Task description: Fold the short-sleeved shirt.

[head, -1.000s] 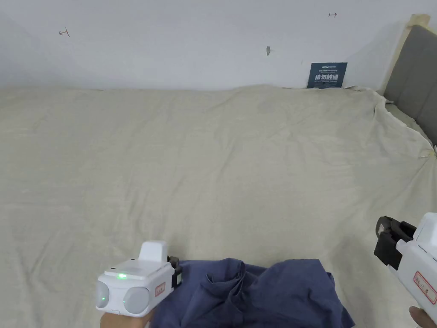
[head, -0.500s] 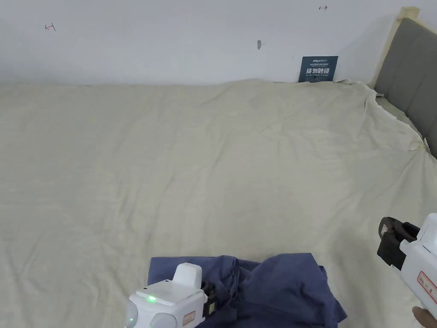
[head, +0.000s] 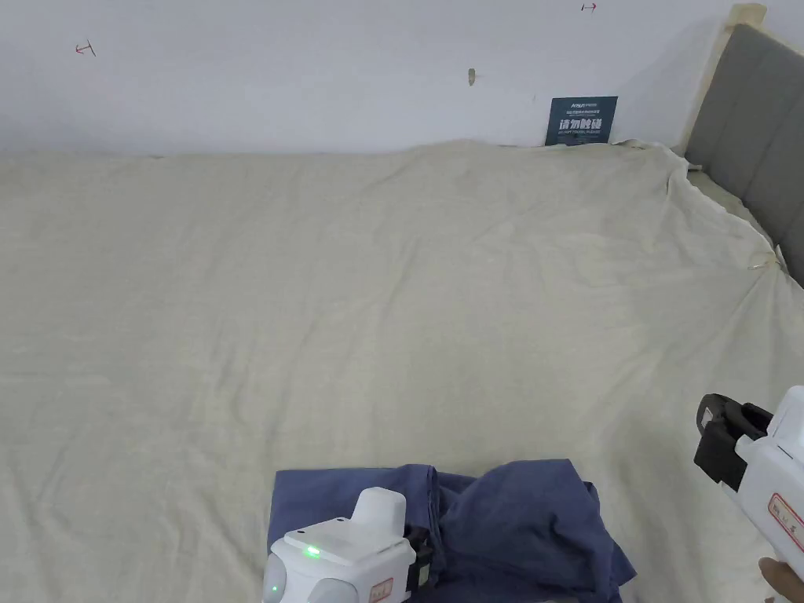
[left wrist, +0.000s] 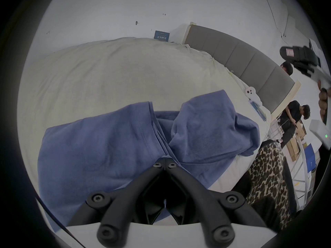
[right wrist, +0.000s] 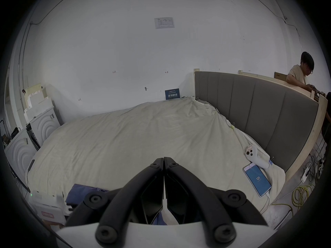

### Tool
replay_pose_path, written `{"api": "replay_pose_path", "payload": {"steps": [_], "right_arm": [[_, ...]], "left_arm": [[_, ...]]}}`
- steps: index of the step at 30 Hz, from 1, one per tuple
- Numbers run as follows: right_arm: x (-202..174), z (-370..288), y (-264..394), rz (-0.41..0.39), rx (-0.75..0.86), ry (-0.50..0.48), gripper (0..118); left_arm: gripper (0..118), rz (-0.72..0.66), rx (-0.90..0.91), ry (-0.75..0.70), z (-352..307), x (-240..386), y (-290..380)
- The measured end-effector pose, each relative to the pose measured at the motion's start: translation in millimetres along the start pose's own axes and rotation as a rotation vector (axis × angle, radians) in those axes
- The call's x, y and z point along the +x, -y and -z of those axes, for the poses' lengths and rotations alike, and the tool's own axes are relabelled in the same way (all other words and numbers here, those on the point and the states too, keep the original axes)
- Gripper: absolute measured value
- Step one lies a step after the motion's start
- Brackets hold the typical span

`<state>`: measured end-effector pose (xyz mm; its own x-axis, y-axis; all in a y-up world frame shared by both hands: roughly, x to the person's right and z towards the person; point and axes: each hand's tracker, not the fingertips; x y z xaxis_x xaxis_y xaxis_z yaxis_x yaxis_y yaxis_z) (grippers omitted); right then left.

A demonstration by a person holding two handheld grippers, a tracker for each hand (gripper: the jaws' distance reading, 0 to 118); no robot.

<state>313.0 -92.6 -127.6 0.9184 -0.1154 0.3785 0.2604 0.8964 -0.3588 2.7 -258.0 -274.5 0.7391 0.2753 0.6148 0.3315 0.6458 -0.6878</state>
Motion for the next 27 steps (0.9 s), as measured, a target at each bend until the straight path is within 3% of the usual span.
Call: {"api": "replay_pose_path", "payload": {"steps": [6, 12, 15, 19, 20, 27], "right_arm": [[-0.5, 0.8, -5.1, -0.005, 0.009, 0.0, 0], [-10.0, 2.5, -8.5, -0.017, 0.014, -0.014, 0], [-14.2, 4.8, -7.5, -0.02, 0.009, -0.02, 0], [-19.5, 8.4, -5.1, -0.03, -0.006, -0.028, 0], [-20.5, 8.7, -4.6, -0.033, -0.01, -0.029, 0], [-24.9, 13.5, -2.0, -0.054, -0.03, -0.022, 0]], "left_arm": [[0, -0.121, 0.122, 0.086, -58.7, -31.3, -44.3], [0, -0.256, 0.092, 0.075, -89.8, -101.2, -60.9], [14, -0.383, 0.018, 0.079, -87.4, -139.1, -55.8], [84, -0.515, -0.051, 0.131, -76.5, -177.9, -37.8], [92, -0.539, -0.066, 0.138, -74.9, -183.0, -33.8], [92, -0.534, -0.134, 0.191, -52.1, -201.6, -15.1]]}}
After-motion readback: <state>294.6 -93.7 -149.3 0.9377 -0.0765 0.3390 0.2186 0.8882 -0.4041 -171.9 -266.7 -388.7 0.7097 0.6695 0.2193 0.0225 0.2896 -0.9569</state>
